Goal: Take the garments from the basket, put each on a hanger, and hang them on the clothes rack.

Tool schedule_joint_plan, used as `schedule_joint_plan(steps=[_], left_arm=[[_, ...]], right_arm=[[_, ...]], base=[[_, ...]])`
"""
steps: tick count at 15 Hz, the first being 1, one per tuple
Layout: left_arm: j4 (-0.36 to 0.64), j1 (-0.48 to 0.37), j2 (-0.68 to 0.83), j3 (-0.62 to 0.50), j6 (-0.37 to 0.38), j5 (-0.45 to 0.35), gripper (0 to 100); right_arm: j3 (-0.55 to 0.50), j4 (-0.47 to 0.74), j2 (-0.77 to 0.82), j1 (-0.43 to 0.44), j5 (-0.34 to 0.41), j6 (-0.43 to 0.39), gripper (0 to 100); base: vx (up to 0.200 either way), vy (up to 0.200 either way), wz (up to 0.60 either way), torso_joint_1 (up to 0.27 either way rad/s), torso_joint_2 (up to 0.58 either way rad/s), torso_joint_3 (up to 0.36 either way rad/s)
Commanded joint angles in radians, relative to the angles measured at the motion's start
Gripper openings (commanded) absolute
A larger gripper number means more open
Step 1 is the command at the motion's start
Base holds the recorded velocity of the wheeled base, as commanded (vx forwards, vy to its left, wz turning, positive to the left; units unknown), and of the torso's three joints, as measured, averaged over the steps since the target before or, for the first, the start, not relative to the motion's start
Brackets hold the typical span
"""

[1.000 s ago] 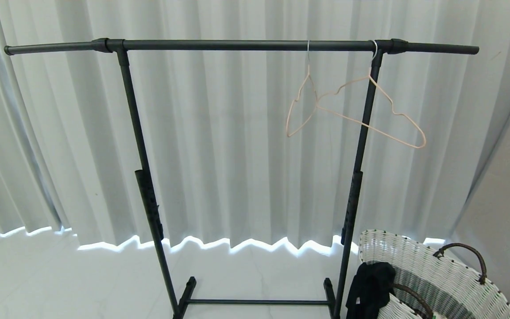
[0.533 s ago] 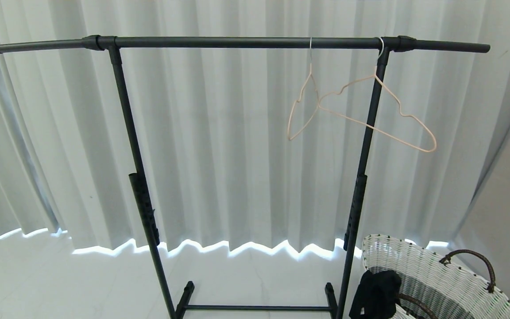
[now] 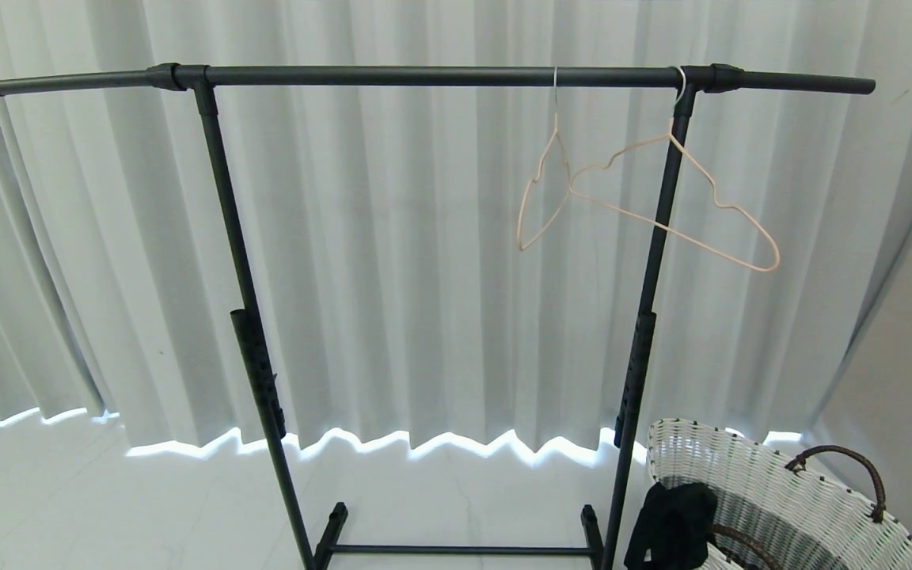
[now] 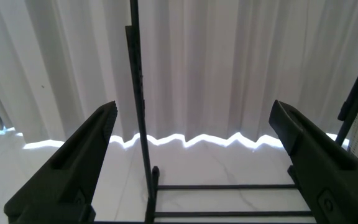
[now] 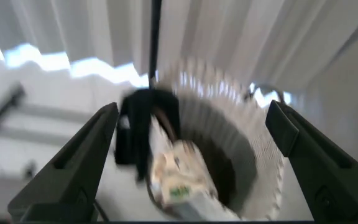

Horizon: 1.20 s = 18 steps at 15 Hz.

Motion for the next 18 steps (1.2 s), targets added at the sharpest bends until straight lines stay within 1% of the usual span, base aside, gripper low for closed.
schedule_joint_plan(steps=[1, 2, 3, 4, 5, 7, 9, 10, 11, 15, 17, 18], left_arm=[[0.000, 0.000, 0.002, 0.000, 0.000, -0.001, 100], [0.000, 0.000, 0.002, 0.000, 0.000, 0.001, 100], [0.000, 0.000, 0.002, 0.000, 0.000, -0.001, 100], [0.000, 0.000, 0.002, 0.000, 0.000, -0.001, 100], [0.000, 0.000, 0.002, 0.000, 0.000, -0.001, 100], [0.000, 0.000, 0.002, 0.000, -0.001, 0.001, 100], [0.000, -0.002, 0.002, 0.000, -0.001, 0.001, 100], [0.000, 0.000, 0.002, 0.000, -0.001, 0.001, 100], [0.000, 0.000, 0.002, 0.000, -0.001, -0.001, 100], [0.000, 0.000, 0.002, 0.000, -0.003, 0.001, 100], [0.000, 0.000, 0.002, 0.000, -0.003, 0.001, 100], [0.000, 0.000, 0.002, 0.000, -0.003, 0.001, 100]], right_arm=[[-0.067, 0.035, 0.573, 0.013, -0.115, -0.187, 100], [-0.069, 0.021, 0.632, 0.013, -0.139, -0.230, 100], [-0.067, -0.002, 0.711, 0.013, -0.133, -0.277, 100], [-0.063, -0.005, 0.800, 0.013, -0.132, -0.308, 100], [-0.061, -0.006, 0.850, 0.015, -0.127, -0.322, 100], [-0.061, -0.012, 0.922, 0.018, -0.084, -0.340, 100], [-0.061, -0.026, 0.973, 0.018, -0.078, -0.377, 100], [-0.061, -0.063, 1.031, 0.016, -0.083, -0.394, 100], [-0.061, -0.092, 1.076, 0.016, -0.089, -0.395, 100], [-0.061, -0.206, 1.228, 0.012, -0.156, -0.398, 100], [-0.061, -0.287, 1.294, 0.010, -0.170, -0.398, 100], [-0.061, -0.321, 1.320, 0.010, -0.191, -0.397, 100]], base=[[0.000, 0.000, 0.00, 0.000, 0.00, 0.000], [0.000, 0.000, 0.00, 0.000, 0.00, 0.000], [0.000, 0.000, 0.00, 0.000, 0.00, 0.000], [0.000, 0.000, 0.00, 0.000, 0.00, 0.000], [0.000, 0.000, 0.00, 0.000, 0.00, 0.000], [0.000, 0.000, 0.00, 0.000, 0.00, 0.000], [0.000, 0.000, 0.00, 0.000, 0.00, 0.000], [0.000, 0.000, 0.00, 0.000, 0.00, 0.000], [0.000, 0.000, 0.00, 0.000, 0.00, 0.000], [0.000, 0.000, 0.00, 0.000, 0.00, 0.000], [0.000, 0.000, 0.00, 0.000, 0.00, 0.000], [0.000, 0.000, 0.00, 0.000, 0.00, 0.000]])
